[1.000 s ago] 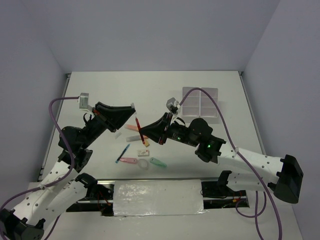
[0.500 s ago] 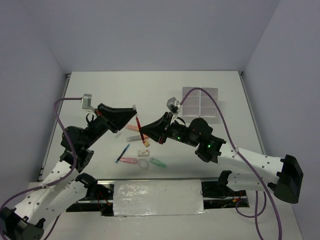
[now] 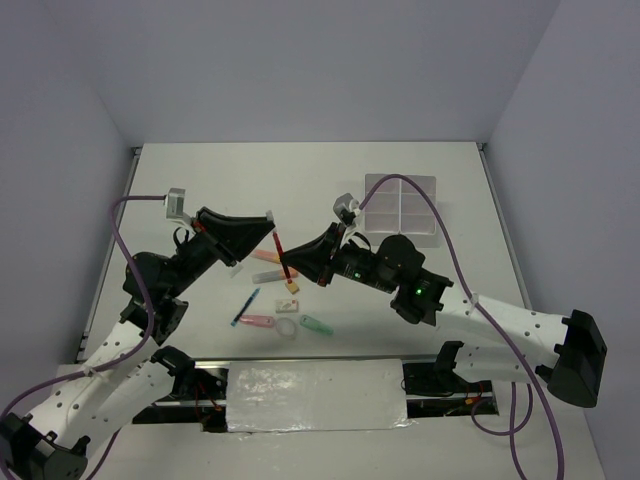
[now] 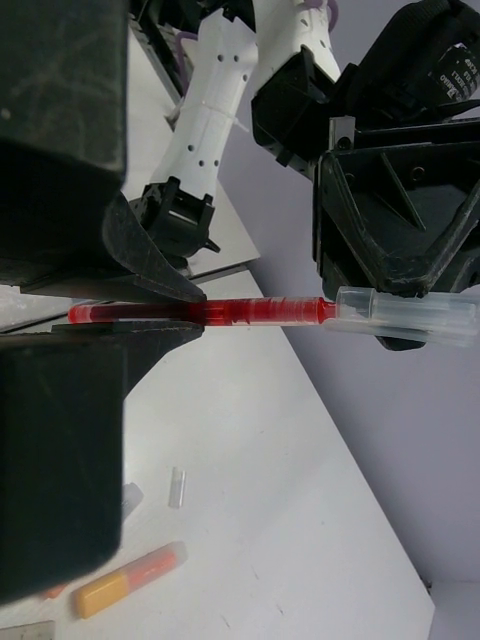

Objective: Sort the stationery into containers
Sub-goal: Close the pen cap on the pen.

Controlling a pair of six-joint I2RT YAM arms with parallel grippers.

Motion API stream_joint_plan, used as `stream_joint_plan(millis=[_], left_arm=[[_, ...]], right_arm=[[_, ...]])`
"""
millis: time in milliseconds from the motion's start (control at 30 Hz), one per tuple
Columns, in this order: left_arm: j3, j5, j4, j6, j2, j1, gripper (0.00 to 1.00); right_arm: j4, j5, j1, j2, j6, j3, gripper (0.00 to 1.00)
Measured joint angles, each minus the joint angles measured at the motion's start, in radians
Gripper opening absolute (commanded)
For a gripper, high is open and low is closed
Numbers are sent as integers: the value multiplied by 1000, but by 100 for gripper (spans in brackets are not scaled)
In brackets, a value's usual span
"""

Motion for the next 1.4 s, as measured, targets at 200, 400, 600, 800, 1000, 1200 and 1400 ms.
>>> stream_joint_plan(millis=[200,400,600,800,1000,1200,1400], left_arm=[[0,-1,-5,4,0,-2,0],[0,2,-12,5,11,-7,0],[0,8,-3,6,19,-10,0],[0,14,5,8,34,-18,0],[0,3,5,16,30,-25,0],[-6,0,26,35,30,-30,0],[-22,2,75,39,32,-37,0]], right_arm=[[-10,-8,-4,0,-1,5,0],[-11,-17,-9,-3,-1,11,0],[-29,-16,-11,-12,-6,11,0],[-47,2,-12,-12,-11,17,0],[-53,6,-12,-12,4,25,0],[-54,13,-12,-16,32,30,0],[-63,13,-12,-24,60,33,0]])
